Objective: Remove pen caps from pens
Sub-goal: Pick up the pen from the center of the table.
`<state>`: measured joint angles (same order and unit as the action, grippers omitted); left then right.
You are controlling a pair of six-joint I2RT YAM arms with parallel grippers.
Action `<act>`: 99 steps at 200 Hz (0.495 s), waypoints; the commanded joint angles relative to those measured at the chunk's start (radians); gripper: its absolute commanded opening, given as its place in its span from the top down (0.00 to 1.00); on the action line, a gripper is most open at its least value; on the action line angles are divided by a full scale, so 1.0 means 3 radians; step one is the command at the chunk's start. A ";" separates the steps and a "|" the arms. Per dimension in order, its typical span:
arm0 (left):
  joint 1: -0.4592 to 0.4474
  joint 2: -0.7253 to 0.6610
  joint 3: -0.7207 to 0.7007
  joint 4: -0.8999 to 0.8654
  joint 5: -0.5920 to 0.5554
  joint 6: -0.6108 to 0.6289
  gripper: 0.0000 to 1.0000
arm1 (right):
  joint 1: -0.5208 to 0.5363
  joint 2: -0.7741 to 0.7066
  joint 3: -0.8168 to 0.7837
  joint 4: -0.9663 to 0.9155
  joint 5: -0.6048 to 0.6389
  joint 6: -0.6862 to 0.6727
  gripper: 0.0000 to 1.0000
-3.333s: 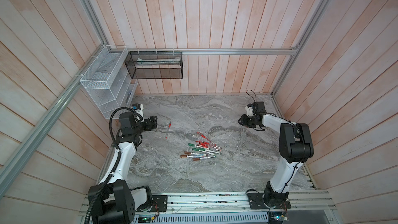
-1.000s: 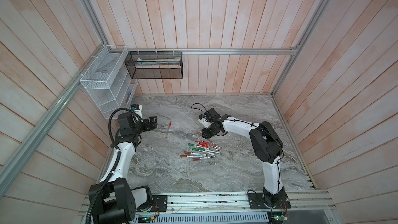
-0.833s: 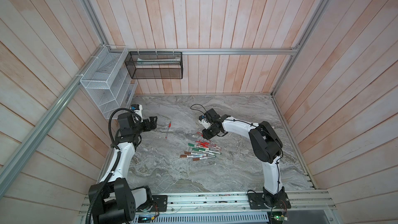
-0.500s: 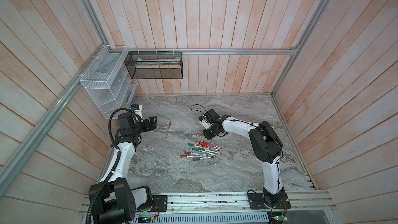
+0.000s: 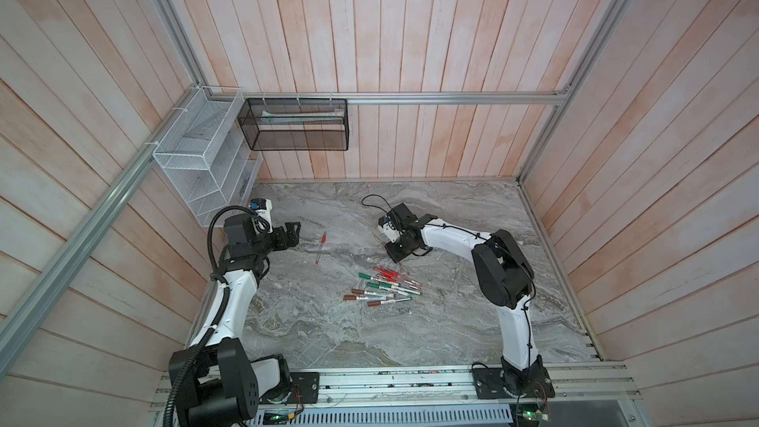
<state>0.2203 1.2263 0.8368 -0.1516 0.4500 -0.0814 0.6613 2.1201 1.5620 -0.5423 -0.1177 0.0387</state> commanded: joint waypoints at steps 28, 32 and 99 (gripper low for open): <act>-0.0362 0.0200 0.0665 -0.0252 0.0462 -0.0005 0.05 | -0.0385 -0.0709 -0.0139 0.0780 -0.0470 0.0679 1.00; -0.0415 0.0228 0.0736 -0.0280 0.0475 -0.0005 0.05 | -0.0423 -0.0781 -0.0204 0.0888 -0.0551 0.0768 1.00; -0.0960 0.0609 0.0992 0.0335 0.1273 -0.0709 0.09 | -0.0748 -0.1649 -0.1765 0.4023 -0.1358 0.2721 1.00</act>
<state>-0.0254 1.3705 1.1328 -0.1478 0.6891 -0.1818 0.4320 1.6264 1.1503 0.2386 -0.4103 0.5659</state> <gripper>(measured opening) 0.921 0.097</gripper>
